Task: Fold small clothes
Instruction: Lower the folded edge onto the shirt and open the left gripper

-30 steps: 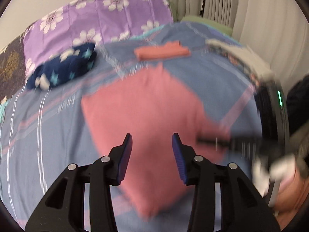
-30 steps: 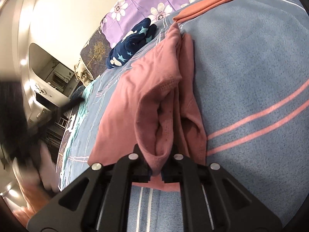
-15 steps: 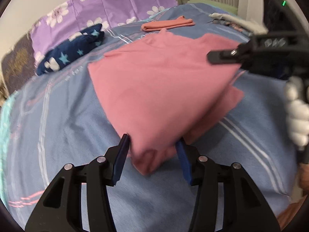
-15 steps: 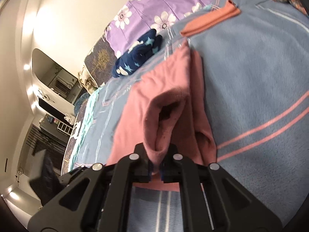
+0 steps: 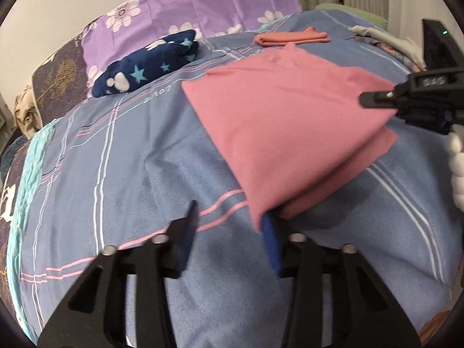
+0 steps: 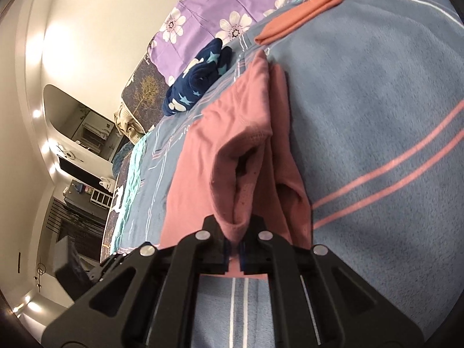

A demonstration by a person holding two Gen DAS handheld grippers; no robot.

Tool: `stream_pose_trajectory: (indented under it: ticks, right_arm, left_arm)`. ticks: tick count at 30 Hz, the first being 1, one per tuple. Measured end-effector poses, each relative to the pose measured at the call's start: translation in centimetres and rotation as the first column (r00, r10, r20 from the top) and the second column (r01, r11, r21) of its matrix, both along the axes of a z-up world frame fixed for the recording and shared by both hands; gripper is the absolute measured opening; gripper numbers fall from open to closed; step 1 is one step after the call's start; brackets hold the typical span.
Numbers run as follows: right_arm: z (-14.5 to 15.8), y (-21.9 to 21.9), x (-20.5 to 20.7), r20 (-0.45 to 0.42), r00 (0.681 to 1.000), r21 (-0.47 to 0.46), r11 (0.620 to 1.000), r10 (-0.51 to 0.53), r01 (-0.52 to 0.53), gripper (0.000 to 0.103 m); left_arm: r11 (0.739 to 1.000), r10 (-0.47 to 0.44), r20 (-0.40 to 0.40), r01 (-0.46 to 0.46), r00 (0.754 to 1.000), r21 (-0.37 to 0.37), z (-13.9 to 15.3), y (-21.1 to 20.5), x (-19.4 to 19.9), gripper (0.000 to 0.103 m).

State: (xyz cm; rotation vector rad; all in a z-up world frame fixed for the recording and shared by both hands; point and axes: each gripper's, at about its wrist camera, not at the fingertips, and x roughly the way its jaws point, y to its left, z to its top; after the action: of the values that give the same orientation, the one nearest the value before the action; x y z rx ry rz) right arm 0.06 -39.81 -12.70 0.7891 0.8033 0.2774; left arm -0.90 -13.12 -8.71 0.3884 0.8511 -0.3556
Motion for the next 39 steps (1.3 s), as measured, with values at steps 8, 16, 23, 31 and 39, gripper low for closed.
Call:
stream_pose_trajectory:
  ticks: [8, 16, 23, 31, 39]
  right_arm:
    - [-0.7, -0.8, -0.9, -0.022, 1.0, 0.02, 1.0, -0.013, 0.014, 0.004]
    - [-1.5, -1.2, -2.3, -0.046, 0.999, 0.012, 1.0, 0.01, -0.009, 0.005]
    - [0.4, -1.8, -3.7, -0.01, 1.0, -0.056, 0.998, -0.022, 0.022, 0.015]
    - [2.3, 0.7, -3.0, 0.117, 0.991, -0.138, 0.989, 0.068, -0.052, 0.019]
    - [-2.0, -0.9, -1.6, -0.064, 0.998, -0.147, 0.989, -0.013, 0.004, 0.0]
  left_arm:
    - [0.996, -0.076, -0.067, 0.073, 0.995, -0.048, -0.6, -0.3, -0.9, 0.008]
    - [0.948, -0.166, -0.139, 0.119, 0.976, -0.295, 1.3, 2.2, -0.6, 0.008]
    - [0.914, -0.205, -0.073, 0.165, 0.976, -0.371, 2.4, 0.3, 1.4, 0.008]
    - [0.929, -0.203, -0.212, 0.119, 0.956, -0.351, -2.8, -1.3, 2.7, 0.008]
    - [0.93, -0.218, -0.21, 0.138, 0.953, -0.342, -2.5, -0.6, 2.0, 0.009]
